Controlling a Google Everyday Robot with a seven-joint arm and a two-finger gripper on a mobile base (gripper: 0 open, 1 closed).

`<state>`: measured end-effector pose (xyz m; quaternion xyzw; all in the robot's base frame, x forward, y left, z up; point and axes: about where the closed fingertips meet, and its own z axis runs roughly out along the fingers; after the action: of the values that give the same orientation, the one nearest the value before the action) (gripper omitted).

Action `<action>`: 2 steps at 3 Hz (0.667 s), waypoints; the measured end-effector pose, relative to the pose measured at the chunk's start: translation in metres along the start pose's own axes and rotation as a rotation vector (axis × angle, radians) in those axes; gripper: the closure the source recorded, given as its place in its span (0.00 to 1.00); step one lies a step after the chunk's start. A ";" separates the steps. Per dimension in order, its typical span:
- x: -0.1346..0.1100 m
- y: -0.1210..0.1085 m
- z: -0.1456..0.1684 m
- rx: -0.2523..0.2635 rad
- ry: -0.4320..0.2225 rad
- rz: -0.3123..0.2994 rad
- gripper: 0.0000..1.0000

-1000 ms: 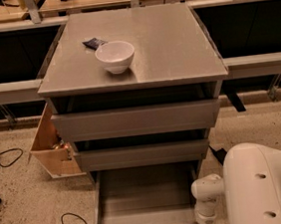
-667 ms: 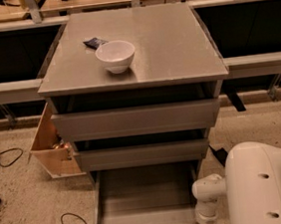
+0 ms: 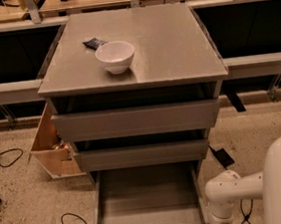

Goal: Open bottom drawer

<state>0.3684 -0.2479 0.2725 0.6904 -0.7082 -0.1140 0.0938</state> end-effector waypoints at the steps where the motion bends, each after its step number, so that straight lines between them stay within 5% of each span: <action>1: 0.005 0.066 -0.050 -0.018 0.012 0.024 0.00; 2: 0.008 0.135 -0.125 -0.004 -0.010 0.106 0.00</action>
Offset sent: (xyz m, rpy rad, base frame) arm -0.0179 -0.0693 0.3950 -0.1578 -0.3700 -0.1782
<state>0.2753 -0.2572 0.4312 0.6511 -0.7441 -0.1135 0.0975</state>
